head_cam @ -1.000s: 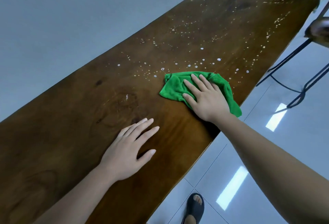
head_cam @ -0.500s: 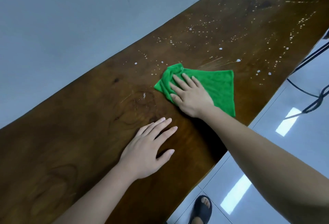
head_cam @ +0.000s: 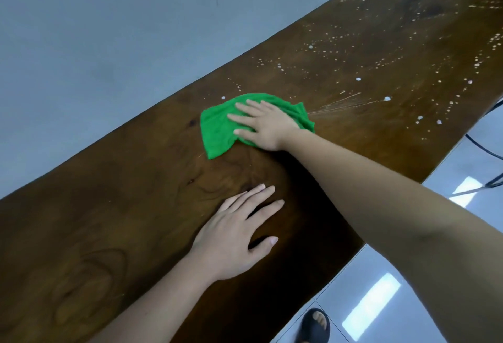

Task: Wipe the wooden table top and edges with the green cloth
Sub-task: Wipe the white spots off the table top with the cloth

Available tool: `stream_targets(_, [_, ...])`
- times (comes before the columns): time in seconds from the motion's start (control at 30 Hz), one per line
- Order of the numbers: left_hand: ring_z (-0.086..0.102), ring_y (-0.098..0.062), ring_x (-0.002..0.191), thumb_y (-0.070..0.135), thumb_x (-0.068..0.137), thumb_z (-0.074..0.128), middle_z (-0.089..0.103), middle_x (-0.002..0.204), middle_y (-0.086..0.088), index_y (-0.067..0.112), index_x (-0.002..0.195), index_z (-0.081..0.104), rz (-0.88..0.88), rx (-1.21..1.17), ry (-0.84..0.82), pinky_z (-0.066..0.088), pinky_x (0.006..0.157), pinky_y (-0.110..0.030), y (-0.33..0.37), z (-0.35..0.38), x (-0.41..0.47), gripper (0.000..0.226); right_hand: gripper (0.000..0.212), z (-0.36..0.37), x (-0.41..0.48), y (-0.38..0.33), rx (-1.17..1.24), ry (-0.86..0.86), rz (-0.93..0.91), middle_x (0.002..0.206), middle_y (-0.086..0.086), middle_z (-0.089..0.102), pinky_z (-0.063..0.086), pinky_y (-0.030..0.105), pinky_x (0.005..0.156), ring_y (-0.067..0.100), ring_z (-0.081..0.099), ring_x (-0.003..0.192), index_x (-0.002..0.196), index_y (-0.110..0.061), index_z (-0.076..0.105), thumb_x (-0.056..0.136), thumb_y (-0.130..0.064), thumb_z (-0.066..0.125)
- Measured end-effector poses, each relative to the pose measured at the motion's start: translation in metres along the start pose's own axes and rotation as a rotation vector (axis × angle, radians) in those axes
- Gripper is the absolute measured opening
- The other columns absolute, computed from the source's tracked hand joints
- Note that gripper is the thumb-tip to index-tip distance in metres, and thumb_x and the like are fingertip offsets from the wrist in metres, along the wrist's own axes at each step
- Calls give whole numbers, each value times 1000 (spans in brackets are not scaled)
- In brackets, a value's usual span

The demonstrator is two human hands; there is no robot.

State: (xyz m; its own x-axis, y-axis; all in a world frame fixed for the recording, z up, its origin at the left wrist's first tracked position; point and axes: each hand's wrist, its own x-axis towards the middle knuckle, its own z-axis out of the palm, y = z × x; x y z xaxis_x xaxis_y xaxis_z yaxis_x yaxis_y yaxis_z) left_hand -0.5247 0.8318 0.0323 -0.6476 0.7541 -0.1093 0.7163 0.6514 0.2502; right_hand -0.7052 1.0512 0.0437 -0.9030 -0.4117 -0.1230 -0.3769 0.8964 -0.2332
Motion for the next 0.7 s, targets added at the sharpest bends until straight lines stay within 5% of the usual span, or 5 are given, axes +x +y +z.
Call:
stream_targets(0.4, [-5, 2, 169, 76, 109, 23, 1, 184, 27, 52, 173, 18, -32, -7, -6, 18, 138, -46, 1, 0, 0, 69, 68, -10, -82, 109, 54, 149, 602, 185, -4, 0, -1, 47, 137, 22, -4, 171, 175, -42, 9, 112, -67, 12])
stream_targets(0.5, [-7, 2, 169, 77, 108, 21, -1, 184, 27, 54, 173, 16, -40, -4, -9, 16, 139, -46, 2, -1, 0, 69, 66, 0, -108, 78, 20, 119, 512, 184, -4, -3, -3, 46, 137, 24, -7, 170, 175, -40, 6, 114, -63, 11])
stream_targets(0.7, [-5, 0, 170, 72, 111, 29, 3, 185, 22, 51, 174, 17, -28, -6, -4, 15, 139, -43, 3, -2, 0, 68, 63, 25, -109, -13, -20, 7, 13, 182, -13, -5, -8, 46, 136, 19, -14, 169, 173, -47, 8, 113, -64, 10])
